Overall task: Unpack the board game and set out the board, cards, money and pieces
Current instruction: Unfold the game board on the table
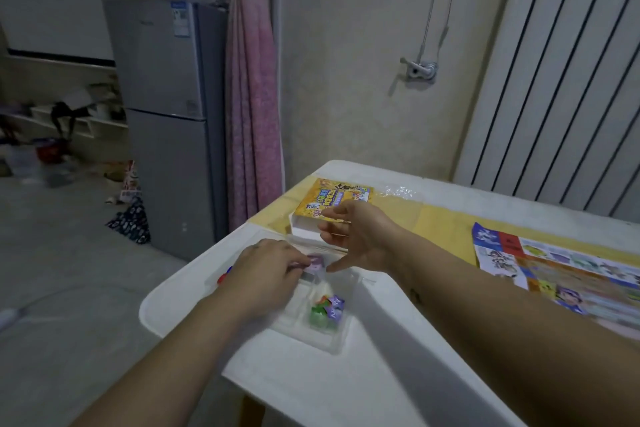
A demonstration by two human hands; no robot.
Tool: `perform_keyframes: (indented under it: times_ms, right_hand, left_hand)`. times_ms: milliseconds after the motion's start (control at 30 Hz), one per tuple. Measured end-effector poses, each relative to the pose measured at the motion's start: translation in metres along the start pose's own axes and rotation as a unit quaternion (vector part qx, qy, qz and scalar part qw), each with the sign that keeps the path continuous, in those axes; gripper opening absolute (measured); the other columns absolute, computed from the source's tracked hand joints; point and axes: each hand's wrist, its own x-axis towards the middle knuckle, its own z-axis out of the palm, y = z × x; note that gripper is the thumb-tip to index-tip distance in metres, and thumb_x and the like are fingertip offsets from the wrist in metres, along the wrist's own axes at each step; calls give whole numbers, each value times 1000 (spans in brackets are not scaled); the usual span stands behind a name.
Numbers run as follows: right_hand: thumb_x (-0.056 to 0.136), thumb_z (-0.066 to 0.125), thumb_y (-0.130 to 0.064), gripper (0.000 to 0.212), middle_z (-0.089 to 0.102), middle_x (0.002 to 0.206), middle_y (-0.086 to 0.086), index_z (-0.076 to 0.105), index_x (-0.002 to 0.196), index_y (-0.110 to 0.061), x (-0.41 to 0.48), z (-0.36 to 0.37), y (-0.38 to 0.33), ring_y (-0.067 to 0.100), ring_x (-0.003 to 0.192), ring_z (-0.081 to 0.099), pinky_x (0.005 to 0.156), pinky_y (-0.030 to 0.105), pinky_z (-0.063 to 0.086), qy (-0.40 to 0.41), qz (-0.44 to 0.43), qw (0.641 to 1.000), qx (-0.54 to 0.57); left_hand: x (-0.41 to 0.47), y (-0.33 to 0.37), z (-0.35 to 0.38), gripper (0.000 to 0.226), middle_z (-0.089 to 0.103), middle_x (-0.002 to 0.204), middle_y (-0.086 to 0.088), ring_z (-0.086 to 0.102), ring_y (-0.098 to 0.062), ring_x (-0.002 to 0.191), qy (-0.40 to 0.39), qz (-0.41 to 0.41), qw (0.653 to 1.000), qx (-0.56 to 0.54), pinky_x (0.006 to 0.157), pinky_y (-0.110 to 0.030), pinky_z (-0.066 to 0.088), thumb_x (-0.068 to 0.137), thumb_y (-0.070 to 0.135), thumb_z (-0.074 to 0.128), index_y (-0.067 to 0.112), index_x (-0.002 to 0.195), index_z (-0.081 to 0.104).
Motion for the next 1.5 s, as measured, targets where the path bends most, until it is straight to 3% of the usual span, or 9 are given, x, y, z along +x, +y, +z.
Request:
perform_keyframes:
  times_ms: [200,367,533,633,767,967,1067,1367,1500]
  right_hand:
    - [91,41,-17,15,55,79,-1,55,91,-19,11,5,0,14,67,51,85,55,37,-5,27,1000,13]
    - [92,38,-14,19,57,74,-1,54,83,-16,19,14,-3,15,67,53,102,68,19,19,41,999,18]
    - [94,37,-16,22,57,73,1,53,78,-15,22,22,-5,17,67,52,97,61,27,38,50,998,-4]
    - [94,35,-16,19,56,74,2,51,83,-16,22,18,0,17,63,53,79,42,41,51,52,997,-20]
    - [91,33,-15,17,56,72,0,49,84,-18,21,12,9,14,61,54,71,32,34,42,55,998,-4]
    - [91,38,-16,16,58,74,1,53,87,-15,20,17,7,15,62,54,71,36,39,28,26,999,16]
    - [93,36,-16,19,57,70,0,53,83,-15,14,20,1,15,62,52,70,34,39,18,14,1000,11]
    - [91,39,-16,16,59,79,3,54,89,-15,9,25,-6,16,67,55,81,40,43,-8,-7,1000,12]
    - [91,44,-13,13,58,74,4,56,86,-13,-1,21,-10,17,66,54,73,35,46,0,-43,999,18]
  left_hand:
    - [2,-3,6,54,61,122,15,48,-16,117,2,6,1000,11,98,-30,36,77,40,26,43,117,62]
    - [2,-2,5,36,59,126,15,46,-17,117,2,6,1000,4,100,-28,34,92,31,42,41,120,60]
    - [0,-2,2,36,62,123,8,50,-20,114,14,10,1000,-15,95,-30,39,90,29,44,37,122,60]
    - [1,-2,1,34,63,121,9,52,-20,112,12,2,1000,-23,93,-31,40,92,34,44,38,121,60]
    - [2,1,-3,53,61,121,9,52,-22,112,-4,1,1000,0,92,-35,41,78,48,28,38,120,59]
    - [10,4,-13,41,65,104,9,59,-16,99,4,-18,999,-29,78,-33,48,77,55,44,32,106,62]
    - [13,9,-14,28,67,98,10,61,-16,92,27,-46,998,-36,74,-32,50,82,47,56,31,103,62]
    - [14,22,-14,13,64,98,1,59,-22,95,110,-88,990,16,64,-29,36,89,33,51,25,97,56]
    - [12,26,-22,11,64,85,1,59,-23,85,160,-83,983,-32,61,-30,38,90,31,51,24,90,59]
